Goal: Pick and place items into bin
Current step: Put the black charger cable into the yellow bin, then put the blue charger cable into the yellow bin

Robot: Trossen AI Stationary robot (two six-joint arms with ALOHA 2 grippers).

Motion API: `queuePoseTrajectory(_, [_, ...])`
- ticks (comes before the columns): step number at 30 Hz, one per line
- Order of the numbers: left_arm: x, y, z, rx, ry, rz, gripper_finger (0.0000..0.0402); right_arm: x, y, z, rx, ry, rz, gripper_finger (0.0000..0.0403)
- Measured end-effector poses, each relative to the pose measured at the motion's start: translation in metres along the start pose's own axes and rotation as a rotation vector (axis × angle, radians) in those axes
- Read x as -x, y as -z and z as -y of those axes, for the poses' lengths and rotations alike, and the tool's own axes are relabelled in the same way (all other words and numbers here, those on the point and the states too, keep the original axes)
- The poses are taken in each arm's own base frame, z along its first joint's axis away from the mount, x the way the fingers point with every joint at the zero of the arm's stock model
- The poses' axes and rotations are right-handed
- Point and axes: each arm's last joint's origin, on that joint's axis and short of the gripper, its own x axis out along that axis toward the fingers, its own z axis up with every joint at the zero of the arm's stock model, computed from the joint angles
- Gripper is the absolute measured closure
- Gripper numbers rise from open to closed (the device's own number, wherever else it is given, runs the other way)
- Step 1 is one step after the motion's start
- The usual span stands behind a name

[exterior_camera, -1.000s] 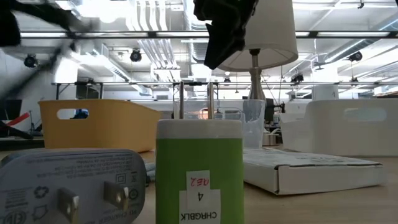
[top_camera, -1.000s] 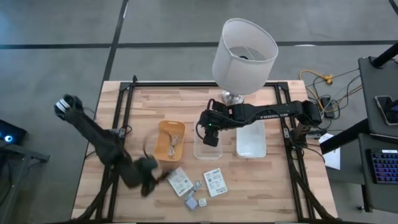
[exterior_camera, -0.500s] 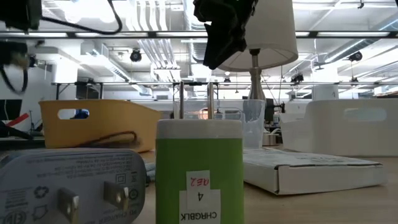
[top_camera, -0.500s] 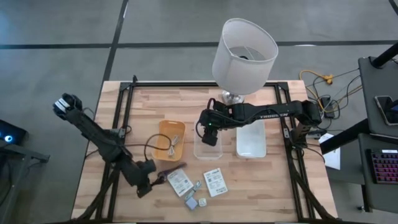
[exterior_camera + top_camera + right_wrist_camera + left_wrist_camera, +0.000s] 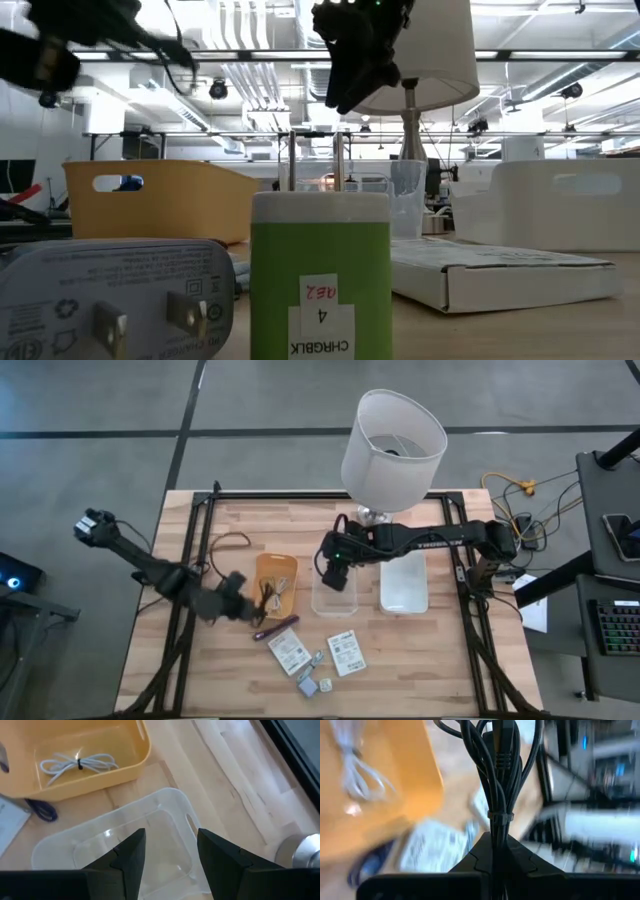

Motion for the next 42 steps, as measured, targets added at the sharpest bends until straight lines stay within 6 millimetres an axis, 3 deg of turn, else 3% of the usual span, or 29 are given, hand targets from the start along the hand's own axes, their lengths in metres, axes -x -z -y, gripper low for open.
queuePoseTrajectory(7, [-0.025, -0.026, -0.035, 0.108, -0.053, 0.121, 0.0393, 0.0, -0.001, 0.001, -0.041, 0.024, 0.018, 0.0236])
queuePoseTrajectory(11, [-0.034, -0.038, -0.047, 0.1, -0.118, 0.162, 0.0337, 0.0, -0.001, 0.0, -0.039, 0.028, 0.02, 0.0236])
queuePoseTrajectory(17, [-0.036, -0.041, -0.045, 0.102, -0.118, 0.102, 0.0233, 0.001, 0.0, -0.001, -0.035, 0.028, 0.019, 0.0236])
queuePoseTrajectory(22, [-0.024, -0.035, -0.024, 0.015, -0.017, -0.05, 0.0199, 0.001, 0.001, -0.001, -0.017, 0.032, 0.012, 0.0236])
queuePoseTrajectory(28, [-0.012, -0.013, -0.001, -0.259, 0.0, -0.245, 0.0215, 0.001, 0.002, -0.001, 0.037, 0.036, 0.001, 0.0236])
queuePoseTrajectory(32, [-0.015, 0.012, -0.006, -0.514, -0.177, -0.375, 0.0243, 0.001, 0.003, 0.0, 0.06, 0.046, -0.013, 0.0236])
queuePoseTrajectory(36, [-0.029, 0.041, -0.011, -0.655, -0.259, -0.475, 0.0255, 0.001, 0.003, 0.001, 0.088, 0.063, -0.01, 0.0236])
queuePoseTrajectory(39, [-0.041, 0.06, -0.011, -0.726, -0.34, -0.466, 0.0256, 0.0, 0.003, 0.003, 0.105, 0.067, -0.016, 0.0236])
queuePoseTrajectory(42, [-0.053, 0.067, -0.018, -0.76, -0.526, -0.334, 0.0256, 0.0, 0.002, 0.005, 0.115, 0.072, -0.018, 0.0236])
